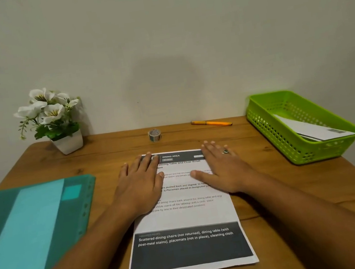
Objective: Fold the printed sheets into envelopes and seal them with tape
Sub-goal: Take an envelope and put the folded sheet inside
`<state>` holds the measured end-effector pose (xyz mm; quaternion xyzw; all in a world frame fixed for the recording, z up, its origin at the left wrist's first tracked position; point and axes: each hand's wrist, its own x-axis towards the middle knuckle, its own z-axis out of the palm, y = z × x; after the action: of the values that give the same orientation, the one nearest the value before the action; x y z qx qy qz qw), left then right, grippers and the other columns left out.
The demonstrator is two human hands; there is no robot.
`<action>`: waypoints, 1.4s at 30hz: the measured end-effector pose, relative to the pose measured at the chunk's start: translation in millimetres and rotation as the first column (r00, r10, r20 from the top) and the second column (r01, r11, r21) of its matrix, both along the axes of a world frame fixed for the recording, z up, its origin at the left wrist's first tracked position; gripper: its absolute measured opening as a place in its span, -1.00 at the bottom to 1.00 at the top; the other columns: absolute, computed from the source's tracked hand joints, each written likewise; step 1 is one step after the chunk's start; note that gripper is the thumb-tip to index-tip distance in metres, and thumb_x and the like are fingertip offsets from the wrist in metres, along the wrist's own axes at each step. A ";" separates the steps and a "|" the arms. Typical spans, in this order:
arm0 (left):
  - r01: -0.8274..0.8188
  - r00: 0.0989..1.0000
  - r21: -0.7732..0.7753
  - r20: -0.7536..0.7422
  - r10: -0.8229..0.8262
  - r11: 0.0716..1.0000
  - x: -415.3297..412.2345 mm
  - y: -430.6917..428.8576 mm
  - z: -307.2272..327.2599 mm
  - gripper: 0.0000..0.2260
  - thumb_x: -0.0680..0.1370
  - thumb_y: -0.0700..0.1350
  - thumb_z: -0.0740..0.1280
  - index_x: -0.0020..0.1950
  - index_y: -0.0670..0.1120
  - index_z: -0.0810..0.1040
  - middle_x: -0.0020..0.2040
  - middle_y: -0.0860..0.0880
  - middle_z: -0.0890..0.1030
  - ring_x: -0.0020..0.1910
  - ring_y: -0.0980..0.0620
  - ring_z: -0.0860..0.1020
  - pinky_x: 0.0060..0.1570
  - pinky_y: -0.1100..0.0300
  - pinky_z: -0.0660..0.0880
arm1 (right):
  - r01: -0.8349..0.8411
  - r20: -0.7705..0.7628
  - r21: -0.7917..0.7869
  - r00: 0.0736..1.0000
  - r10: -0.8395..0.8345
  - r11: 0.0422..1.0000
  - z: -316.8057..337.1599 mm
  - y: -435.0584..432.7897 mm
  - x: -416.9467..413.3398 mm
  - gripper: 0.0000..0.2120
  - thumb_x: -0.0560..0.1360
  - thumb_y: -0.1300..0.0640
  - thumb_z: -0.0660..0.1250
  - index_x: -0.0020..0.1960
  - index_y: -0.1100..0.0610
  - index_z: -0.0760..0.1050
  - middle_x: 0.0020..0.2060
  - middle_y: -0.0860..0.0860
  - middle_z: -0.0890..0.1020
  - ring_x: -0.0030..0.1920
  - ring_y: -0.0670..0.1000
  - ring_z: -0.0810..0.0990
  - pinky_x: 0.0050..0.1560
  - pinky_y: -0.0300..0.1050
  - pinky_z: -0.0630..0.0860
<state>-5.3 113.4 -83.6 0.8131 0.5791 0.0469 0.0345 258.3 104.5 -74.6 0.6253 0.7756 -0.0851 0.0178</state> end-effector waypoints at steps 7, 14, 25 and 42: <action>0.098 0.994 -0.019 -0.054 -0.099 0.995 36.1 -1.9 10.2 -0.41 0.71 0.15 -0.10 0.67 -0.13 -0.01 0.68 -0.10 0.00 0.66 -0.05 -0.08 0.61 -0.12 -0.12 | 0.010 -0.013 0.030 1.000 -0.010 1.000 -3.9 2.1 4.9 -0.02 0.54 -0.54 -0.17 0.70 0.12 -0.19 0.68 0.02 -0.16 0.67 0.01 -0.21 0.63 0.13 -0.21; 0.095 0.990 -0.068 -0.094 -0.101 0.993 2.2 23.6 9.0 -0.26 0.62 0.35 -0.23 0.67 -0.07 -0.15 0.68 -0.04 -0.13 0.65 0.01 -0.14 0.58 -0.04 -0.18 | 0.007 -0.011 0.026 1.000 -0.007 1.000 -3.7 1.3 6.1 -0.01 0.53 -0.55 -0.18 0.70 0.11 -0.20 0.68 0.01 -0.17 0.67 0.00 -0.21 0.64 0.14 -0.20; 0.007 0.991 0.047 0.133 -0.013 0.999 -21.5 20.7 11.9 -0.17 0.53 0.48 0.10 0.65 0.01 0.11 0.60 0.03 0.29 0.56 0.01 0.26 0.55 -0.12 0.13 | 0.145 -0.261 0.114 0.959 -0.111 0.983 -2.0 -3.6 7.7 0.08 0.43 -0.61 0.15 0.69 0.05 -0.03 0.67 0.02 0.12 0.67 0.06 0.03 0.64 0.14 -0.03; -0.058 0.985 0.120 0.169 0.037 0.991 -16.7 10.4 16.7 -0.22 0.48 0.52 0.15 0.57 0.10 0.26 0.44 0.05 0.49 0.39 0.00 0.47 0.39 -0.09 0.39 | 0.396 -0.543 0.166 0.801 -0.252 0.903 -6.4 -2.9 12.9 -0.09 0.38 -0.33 0.52 0.58 -0.04 0.25 0.35 -0.09 0.58 0.45 0.06 0.41 0.46 0.13 0.32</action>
<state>-22.0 123.8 -66.9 0.7930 0.5893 0.1515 0.0309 271.2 101.6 -80.9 0.7009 0.6368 -0.1416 -0.2883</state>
